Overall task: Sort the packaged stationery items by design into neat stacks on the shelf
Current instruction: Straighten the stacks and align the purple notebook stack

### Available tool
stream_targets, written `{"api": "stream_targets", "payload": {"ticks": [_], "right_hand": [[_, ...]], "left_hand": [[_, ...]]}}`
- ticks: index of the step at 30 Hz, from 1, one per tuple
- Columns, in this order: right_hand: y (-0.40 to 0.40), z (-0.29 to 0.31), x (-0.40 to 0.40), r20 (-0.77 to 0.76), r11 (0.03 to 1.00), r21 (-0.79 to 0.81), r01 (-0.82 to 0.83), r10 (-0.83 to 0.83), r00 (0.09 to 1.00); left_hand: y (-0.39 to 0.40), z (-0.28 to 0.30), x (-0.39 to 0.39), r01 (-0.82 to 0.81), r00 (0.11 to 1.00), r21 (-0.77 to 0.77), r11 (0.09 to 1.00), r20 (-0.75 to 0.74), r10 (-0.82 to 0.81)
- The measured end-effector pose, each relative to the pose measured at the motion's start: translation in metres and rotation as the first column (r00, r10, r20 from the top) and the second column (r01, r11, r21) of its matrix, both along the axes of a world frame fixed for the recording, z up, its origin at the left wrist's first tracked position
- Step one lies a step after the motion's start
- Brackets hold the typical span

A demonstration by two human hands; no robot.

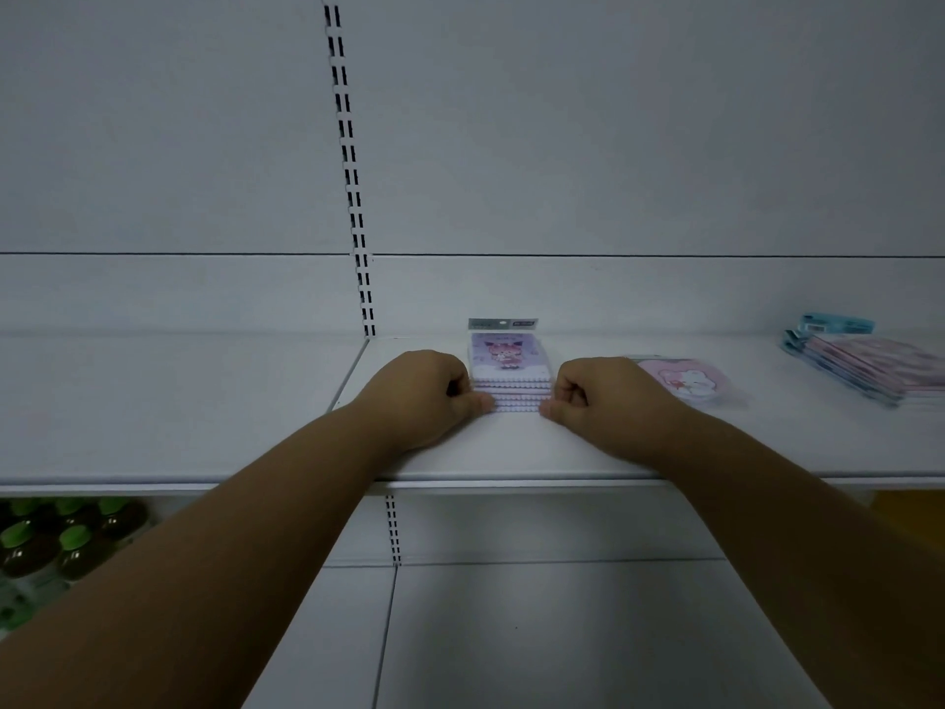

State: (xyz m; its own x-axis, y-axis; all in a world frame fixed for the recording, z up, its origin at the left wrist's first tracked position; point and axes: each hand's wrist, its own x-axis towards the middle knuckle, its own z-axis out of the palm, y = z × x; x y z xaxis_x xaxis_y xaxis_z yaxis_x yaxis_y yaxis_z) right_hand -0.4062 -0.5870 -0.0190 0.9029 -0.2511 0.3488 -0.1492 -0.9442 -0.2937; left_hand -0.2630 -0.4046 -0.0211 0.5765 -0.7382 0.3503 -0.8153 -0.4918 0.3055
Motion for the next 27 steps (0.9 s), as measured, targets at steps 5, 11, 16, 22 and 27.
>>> {"api": "stream_targets", "payload": {"ticks": [5, 11, 16, 22, 27], "right_hand": [[0.003, -0.001, 0.004, -0.003, 0.999, 0.002, 0.04, -0.04, 0.999], [0.001, -0.002, 0.005, 0.012, 0.999, 0.012, 0.033, -0.033, 0.999], [0.001, -0.001, 0.005, -0.016, 0.999, -0.003, 0.033, -0.034, 0.999], [0.003, 0.001, 0.005, -0.051, 0.998, -0.039, 0.04, -0.042, 0.998], [0.011, 0.01, 0.001, -0.083, 0.992, -0.101, 0.07, -0.078, 0.993]], "left_hand": [[0.001, 0.0, 0.001, 0.007, 1.0, 0.02, 1.0, -0.015, -0.007], [0.0, -0.001, 0.002, -0.004, 1.0, 0.015, 1.0, 0.001, 0.004], [0.0, -0.002, 0.002, -0.006, 1.0, 0.014, 1.0, 0.011, 0.006], [0.001, 0.004, -0.001, -0.003, 1.0, 0.042, 0.999, 0.015, 0.002], [0.01, 0.005, -0.012, -0.034, 0.998, 0.045, 0.998, 0.045, 0.032]]}}
